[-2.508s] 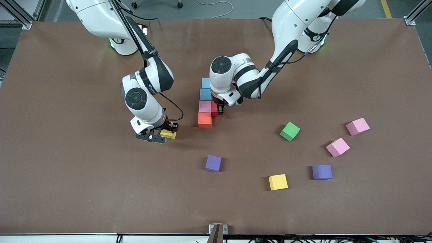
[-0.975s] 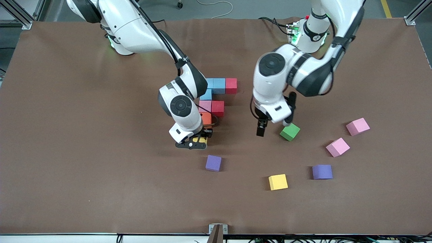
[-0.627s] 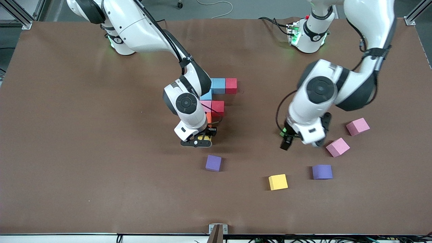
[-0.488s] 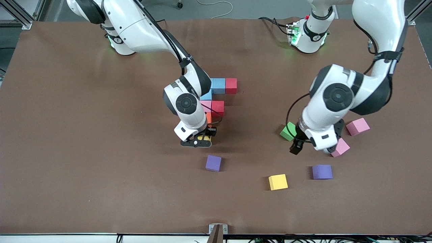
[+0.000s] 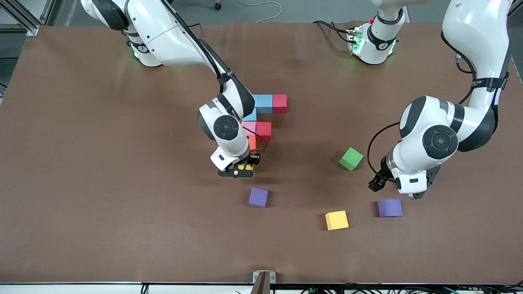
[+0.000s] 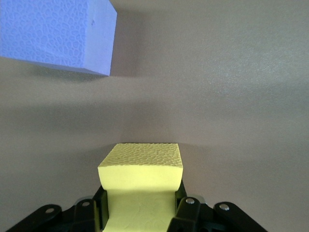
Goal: Arrange 11 blocks into digit 3
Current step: 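Lower the yellow cube with the right gripper while the left gripper grasps green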
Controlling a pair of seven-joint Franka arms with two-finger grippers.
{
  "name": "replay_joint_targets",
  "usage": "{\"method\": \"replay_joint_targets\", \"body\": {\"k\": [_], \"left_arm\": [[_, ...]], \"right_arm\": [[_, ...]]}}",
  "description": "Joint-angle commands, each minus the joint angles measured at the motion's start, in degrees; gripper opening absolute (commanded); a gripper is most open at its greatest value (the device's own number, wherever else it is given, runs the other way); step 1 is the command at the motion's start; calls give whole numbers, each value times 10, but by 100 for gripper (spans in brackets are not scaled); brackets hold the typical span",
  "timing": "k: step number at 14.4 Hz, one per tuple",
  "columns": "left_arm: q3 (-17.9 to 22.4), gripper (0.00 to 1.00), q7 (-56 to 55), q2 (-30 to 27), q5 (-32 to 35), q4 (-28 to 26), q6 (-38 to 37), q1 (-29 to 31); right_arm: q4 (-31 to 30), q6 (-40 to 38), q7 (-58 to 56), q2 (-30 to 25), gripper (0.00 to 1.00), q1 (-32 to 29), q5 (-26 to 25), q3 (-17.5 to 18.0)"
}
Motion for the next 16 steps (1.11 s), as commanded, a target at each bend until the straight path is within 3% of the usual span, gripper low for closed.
{"method": "replay_joint_targets", "body": {"k": [1,5,8,11,16], "left_arm": [[-6,100,5,-22,-1,-45,-1,6],[-7,99,6,-45,-1,-130,62,21],[-7,100,4,-39,-1,-158,111,30],[-7,100,-3,-39,-2,-212,194,37],[-7,100,-9,-37,-5,-252,210,38]], "right_arm": [[-15,10,8,-7,1,8,-7,-3],[-16,8,8,-7,1,10,-6,-3],[-25,6,8,-11,1,16,-6,-3],[-25,6,9,-11,1,20,-6,-3],[-41,6,11,-19,2,24,-6,-3]]}}
